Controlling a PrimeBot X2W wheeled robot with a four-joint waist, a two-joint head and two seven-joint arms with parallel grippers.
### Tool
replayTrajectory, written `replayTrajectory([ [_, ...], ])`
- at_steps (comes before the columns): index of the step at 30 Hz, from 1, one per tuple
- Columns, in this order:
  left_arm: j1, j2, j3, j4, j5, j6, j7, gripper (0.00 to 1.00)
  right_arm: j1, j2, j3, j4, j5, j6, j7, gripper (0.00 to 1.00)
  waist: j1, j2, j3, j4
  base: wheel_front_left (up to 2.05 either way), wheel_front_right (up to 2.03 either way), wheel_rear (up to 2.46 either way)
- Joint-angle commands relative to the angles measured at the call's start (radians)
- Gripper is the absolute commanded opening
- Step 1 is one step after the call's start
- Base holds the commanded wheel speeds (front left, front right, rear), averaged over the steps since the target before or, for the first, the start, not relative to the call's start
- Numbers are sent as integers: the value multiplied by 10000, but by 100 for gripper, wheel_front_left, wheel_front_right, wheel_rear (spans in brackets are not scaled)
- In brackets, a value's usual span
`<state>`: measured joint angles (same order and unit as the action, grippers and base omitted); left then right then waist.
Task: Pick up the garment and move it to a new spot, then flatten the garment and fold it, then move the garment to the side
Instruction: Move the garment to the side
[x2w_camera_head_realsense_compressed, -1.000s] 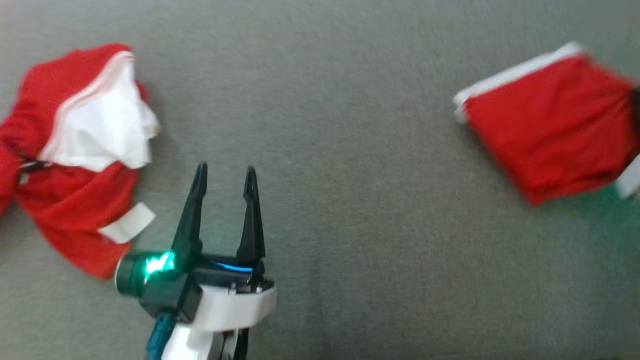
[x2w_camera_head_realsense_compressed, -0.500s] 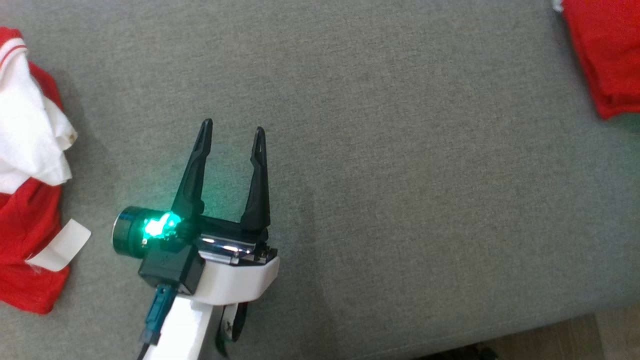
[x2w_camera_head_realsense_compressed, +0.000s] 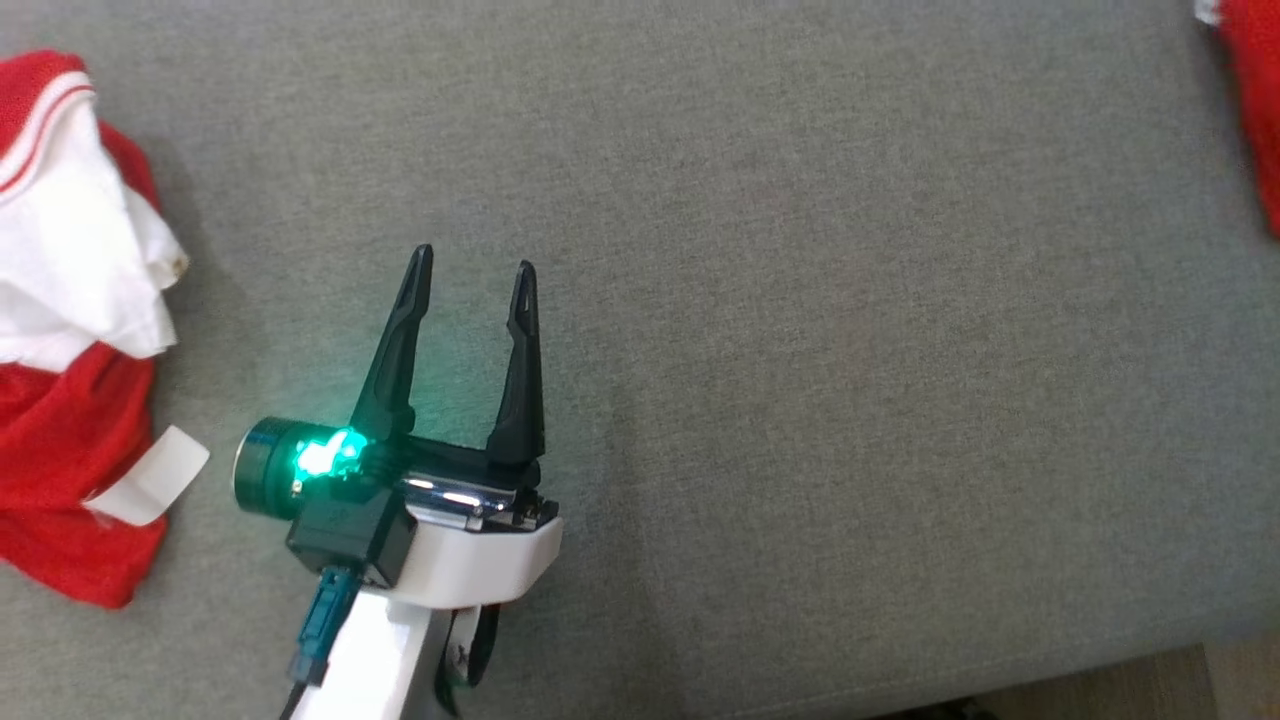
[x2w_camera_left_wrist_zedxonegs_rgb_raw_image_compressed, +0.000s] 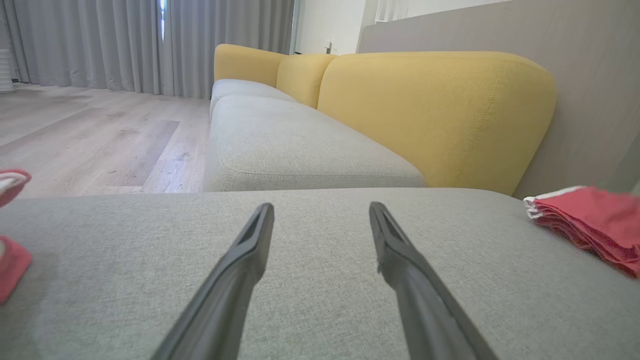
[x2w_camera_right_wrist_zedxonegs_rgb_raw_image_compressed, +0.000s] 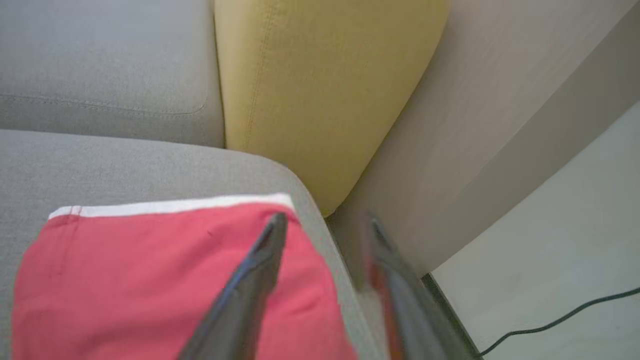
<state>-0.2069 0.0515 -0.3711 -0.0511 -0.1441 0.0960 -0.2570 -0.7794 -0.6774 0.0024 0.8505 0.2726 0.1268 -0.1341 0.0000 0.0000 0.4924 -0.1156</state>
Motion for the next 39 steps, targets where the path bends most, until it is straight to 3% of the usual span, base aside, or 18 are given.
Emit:
replayTrajectory([
  [1,-31,-13,219,-248,-60,8,-47,100,31,-174,-63,-54,-192,39,-214,100,0,0,-223,76,0,0,0],
  [8,572,-13,328,-23,-429,95,-47,100,867,1472,308,-271,43,39,-778,100,0,0,-1498,253,0,0,0],
  [17,1889,-13,657,542,-1008,188,-47,100,3447,3242,2713,-1696,1767,39,-1111,100,0,0,-3651,734,0,0,0],
  [23,2898,-13,1127,1099,-1612,630,-47,100,5056,4368,3669,-2520,2005,39,-1264,100,0,0,-4847,987,0,0,0],
  [28,3164,-13,1674,1035,-1211,1015,-47,100,5996,4771,3297,-3873,1340,39,-1273,100,0,0,-5277,1226,0,0,0],
  [33,3294,-13,1914,808,-976,822,-47,100,6692,4944,2481,-4992,539,39,-1274,100,0,0,-5620,1399,0,0,0],
  [39,3771,-13,2239,373,-681,807,-47,100,7890,5592,1326,-6083,-290,39,-1275,100,0,0,-6082,1514,0,0,0],
])
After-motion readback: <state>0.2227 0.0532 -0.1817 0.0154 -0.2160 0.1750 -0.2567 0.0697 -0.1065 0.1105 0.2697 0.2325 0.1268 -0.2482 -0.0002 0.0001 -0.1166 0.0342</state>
